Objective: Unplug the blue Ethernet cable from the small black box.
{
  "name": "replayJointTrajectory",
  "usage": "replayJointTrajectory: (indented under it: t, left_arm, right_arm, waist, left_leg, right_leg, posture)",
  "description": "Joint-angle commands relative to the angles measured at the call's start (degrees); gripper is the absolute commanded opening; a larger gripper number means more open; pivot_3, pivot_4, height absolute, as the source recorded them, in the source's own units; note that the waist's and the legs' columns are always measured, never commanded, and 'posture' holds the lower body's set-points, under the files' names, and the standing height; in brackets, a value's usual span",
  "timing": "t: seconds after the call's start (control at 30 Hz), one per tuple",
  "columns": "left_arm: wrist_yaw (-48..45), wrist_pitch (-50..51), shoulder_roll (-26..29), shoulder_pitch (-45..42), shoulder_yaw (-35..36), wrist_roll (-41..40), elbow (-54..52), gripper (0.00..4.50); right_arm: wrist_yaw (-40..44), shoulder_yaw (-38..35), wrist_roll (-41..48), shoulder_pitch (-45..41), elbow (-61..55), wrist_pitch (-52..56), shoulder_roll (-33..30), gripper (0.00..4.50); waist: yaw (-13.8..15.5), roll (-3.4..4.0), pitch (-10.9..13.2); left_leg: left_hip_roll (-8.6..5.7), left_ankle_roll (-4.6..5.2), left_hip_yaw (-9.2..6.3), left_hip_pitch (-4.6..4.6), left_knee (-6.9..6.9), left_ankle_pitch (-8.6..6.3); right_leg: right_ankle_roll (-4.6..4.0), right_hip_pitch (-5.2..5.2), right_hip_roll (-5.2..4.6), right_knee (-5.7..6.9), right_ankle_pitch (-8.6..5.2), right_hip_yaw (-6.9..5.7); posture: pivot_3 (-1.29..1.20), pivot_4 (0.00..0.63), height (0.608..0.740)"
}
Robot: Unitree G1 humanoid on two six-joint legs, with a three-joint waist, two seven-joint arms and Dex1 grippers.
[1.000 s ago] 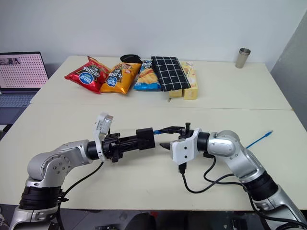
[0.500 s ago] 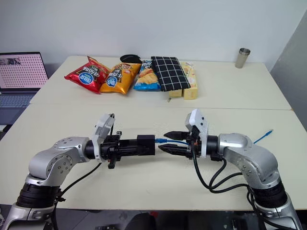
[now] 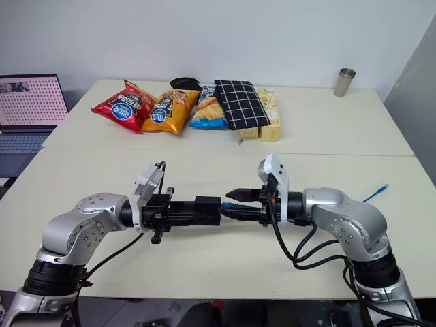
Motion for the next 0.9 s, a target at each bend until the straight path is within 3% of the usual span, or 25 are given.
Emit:
replayJointTrajectory:
  t: [0.03, 0.2, 0.6, 0.9]
  left_arm:
    - [-0.17, -0.89, 0.18, 0.08, 0.32, -0.40, -1.97, 0.80]
    - [-0.09, -0.91, 0.09, 0.31, 0.37, -0.37, -2.15, 0.80]
    - [-0.45, -0.90, -0.07, 0.68, 0.42, -0.72, -2.74, 0.80]
    - [-2.42, -1.30, 0.53, 1.18, 0.06, -0.54, -3.24, 0.80]
  right_arm:
    - [1.33, 0.39, 0.50, -1.05, -0.73, -0.59, -0.46, 2.36]
    - [1.55, 0.69, 0.60, -1.35, -0.66, -0.48, -0.57, 2.36]
    - [2.52, 1.76, 0.11, -1.91, -0.40, -0.69, -1.01, 0.07]
    - [4.64, 2.10, 0.19, -3.12, 0.85, -0.09, -2.34, 0.06]
  waist:
    - [-0.01, 0.00, 0.00]
    - [-0.01, 0.00, 0.00]
    - [-0.01, 0.00, 0.00]
    - [-0.01, 0.01, 0.00]
  left_leg:
    - [0.00, 0.00, 0.00, 0.00, 0.00, 0.00]
    - [0.00, 0.00, 0.00, 0.00, 0.00, 0.00]
    - [0.01, 0.14, -0.01, -0.01, -0.01, -0.08]
    - [0.01, 0.16, -0.02, 0.00, -0.01, -0.09]
  right_leg:
    - [0.00, 0.00, 0.00, 0.00, 0.00, 0.00]
    - [0.00, 0.00, 0.00, 0.00, 0.00, -0.01]
    - [0.00, -0.01, 0.00, -0.01, 0.00, -0.01]
    - [0.00, 0.00, 0.00, -0.02, 0.00, -0.02]
  posture:
    - [0.00, 0.150, 0.740]
    - [0.00, 0.150, 0.740]
    - [0.00, 0.150, 0.740]
    - [0.00, 0.150, 0.740]
